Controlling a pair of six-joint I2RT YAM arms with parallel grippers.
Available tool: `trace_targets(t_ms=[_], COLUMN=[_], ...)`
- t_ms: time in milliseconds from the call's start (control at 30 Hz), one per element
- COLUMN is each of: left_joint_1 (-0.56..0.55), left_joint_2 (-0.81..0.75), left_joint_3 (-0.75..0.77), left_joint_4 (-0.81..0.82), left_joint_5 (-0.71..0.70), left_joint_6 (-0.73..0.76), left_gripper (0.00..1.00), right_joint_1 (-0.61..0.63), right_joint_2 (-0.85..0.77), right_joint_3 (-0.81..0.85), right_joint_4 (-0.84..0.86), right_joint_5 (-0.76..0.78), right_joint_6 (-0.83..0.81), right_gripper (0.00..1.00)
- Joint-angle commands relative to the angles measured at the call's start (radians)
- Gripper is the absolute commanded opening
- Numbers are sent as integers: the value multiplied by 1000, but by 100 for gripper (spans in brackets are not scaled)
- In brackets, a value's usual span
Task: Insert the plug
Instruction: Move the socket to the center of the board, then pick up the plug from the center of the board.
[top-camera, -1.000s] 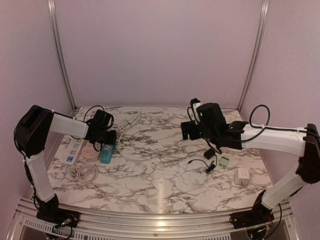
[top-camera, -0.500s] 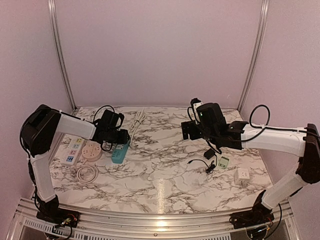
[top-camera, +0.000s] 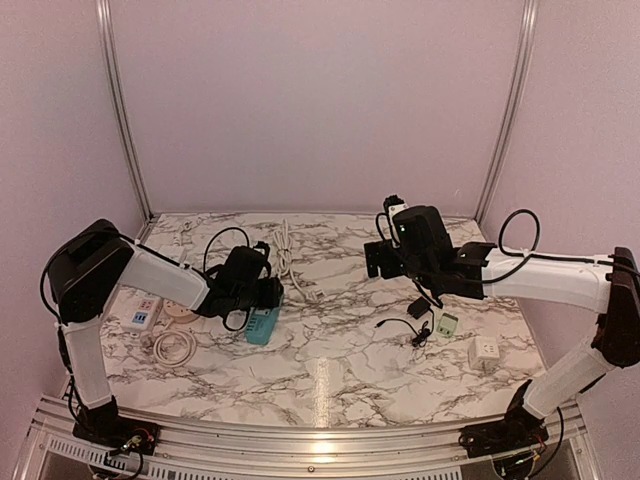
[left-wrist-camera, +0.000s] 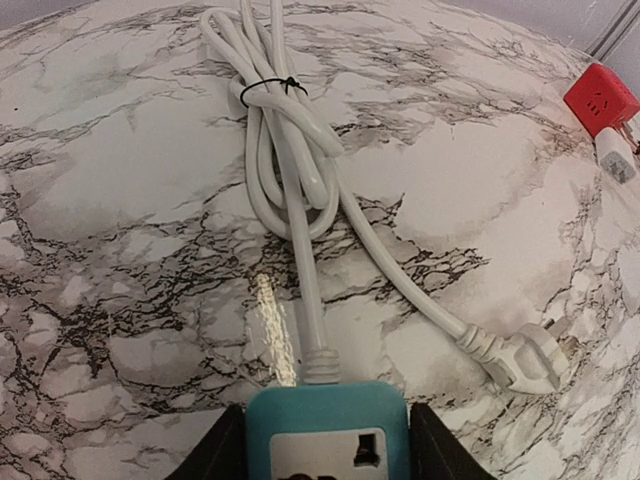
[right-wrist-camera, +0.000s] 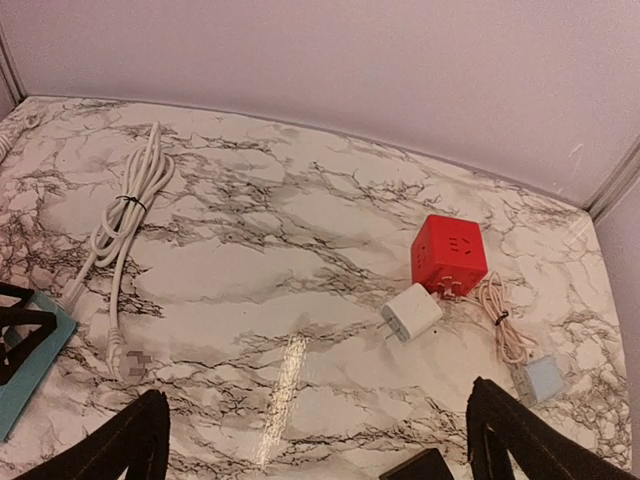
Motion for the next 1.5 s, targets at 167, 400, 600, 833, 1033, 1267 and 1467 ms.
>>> trace_targets(t_ms=[167,400,600,833,1033,1267,1467], left_joint_1=[-79,-114,-191,-424,-476,-621,-713], left_joint_2=[9,-57,-255,-647,-913,-991,-827], left_joint_3=[-46,-113,-250,-343,-619,-743,-612], left_joint_4=[9,84,132,-86,39,37,-56], left_joint_5=[-69,-65,-116,-396,-410,-660,-765], left_joint_6=[-64,-74,-62,45,1,-40,8], left_gripper=[62,85,99,99,99,99,99], right_joint_1=[-3,-6,-40,-192,-218,-223,-224], right_joint_2=[-13,-27,-44,-147,-219,-193,-218], right_joint_3=[22,19,27,-60,-205,-279,-315], right_joint_4=[15,6,-44,-95,-140,-204,-378], right_joint_5=[27,5,-20,-168,56,171,230], right_joint_6=[17,43,100,269,331,459,572], right_gripper=[98,99,99,99,95,92,88])
